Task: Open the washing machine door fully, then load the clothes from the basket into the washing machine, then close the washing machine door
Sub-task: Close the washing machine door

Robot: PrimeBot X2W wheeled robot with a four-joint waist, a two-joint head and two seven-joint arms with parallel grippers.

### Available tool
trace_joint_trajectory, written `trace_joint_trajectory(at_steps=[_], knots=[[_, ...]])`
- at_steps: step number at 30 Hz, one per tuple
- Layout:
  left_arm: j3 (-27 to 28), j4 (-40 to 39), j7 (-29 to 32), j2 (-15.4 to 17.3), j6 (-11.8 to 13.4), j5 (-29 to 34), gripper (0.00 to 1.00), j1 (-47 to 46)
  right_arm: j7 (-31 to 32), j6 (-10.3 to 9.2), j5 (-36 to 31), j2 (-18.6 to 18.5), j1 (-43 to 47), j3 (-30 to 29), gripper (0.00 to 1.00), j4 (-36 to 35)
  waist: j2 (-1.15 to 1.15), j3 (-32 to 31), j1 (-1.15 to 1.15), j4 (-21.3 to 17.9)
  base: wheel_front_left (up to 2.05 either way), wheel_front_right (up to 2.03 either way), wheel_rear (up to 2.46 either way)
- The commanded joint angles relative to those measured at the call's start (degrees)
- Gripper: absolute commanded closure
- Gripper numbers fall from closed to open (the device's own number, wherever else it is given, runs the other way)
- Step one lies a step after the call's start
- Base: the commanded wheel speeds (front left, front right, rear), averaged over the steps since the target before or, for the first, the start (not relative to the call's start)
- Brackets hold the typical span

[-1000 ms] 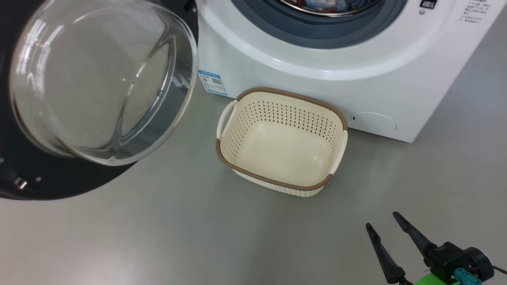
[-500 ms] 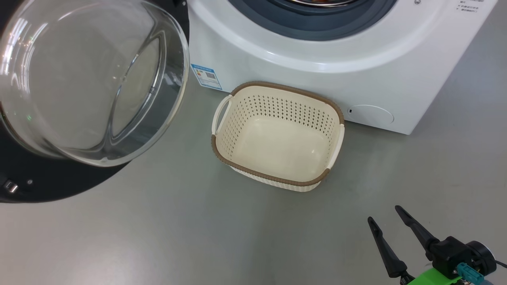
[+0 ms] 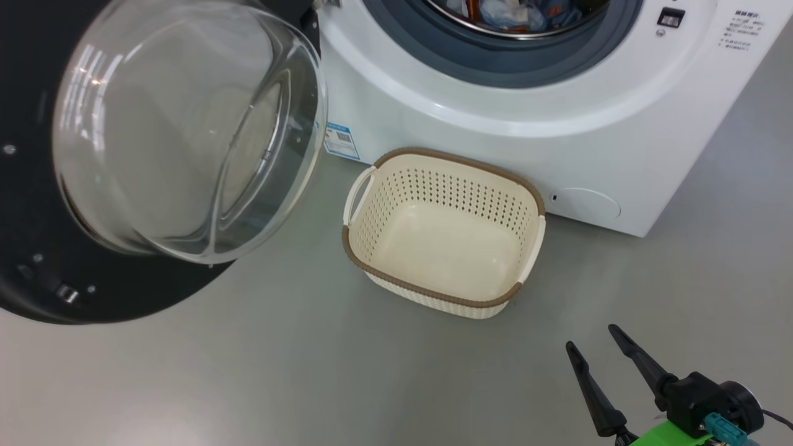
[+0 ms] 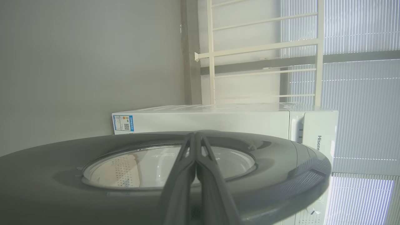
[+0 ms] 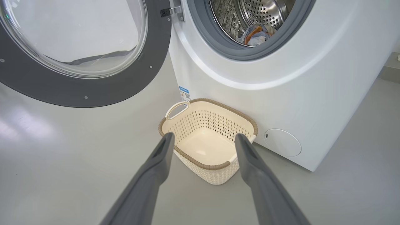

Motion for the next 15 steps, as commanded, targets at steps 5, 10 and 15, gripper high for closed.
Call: trace_joint_trajectory(at_steps=[5, 10, 15], knots=[[-1.39, -5.07, 4.15, 0.33, 1.16, -0.22, 1.0, 2.78, -0.28, 0.09, 0.46, 1.27, -0.28, 1.29, 0.0, -0.88, 0.0, -2.82, 0.0, 0.21, 0.0, 0.0, 0.0], [-2.58, -10.6, 6.87, -1.61, 2.53, 0.05, 1.0, 5.05, -0.28, 0.09, 0.51, 2.95, 0.08, 1.04, 0.0, -0.74, 0.0, -4.81, 0.0, 0.18, 0.0, 0.0, 0.0], [-3.34, -17.33, 8.97, -4.92, 4.38, -0.31, 1.0, 7.55, -0.28, 0.09, 0.57, 4.46, 0.62, 0.86, 0.0, -0.44, 0.0, -6.33, 0.0, 0.14, 0.0, 0.0, 0.0]])
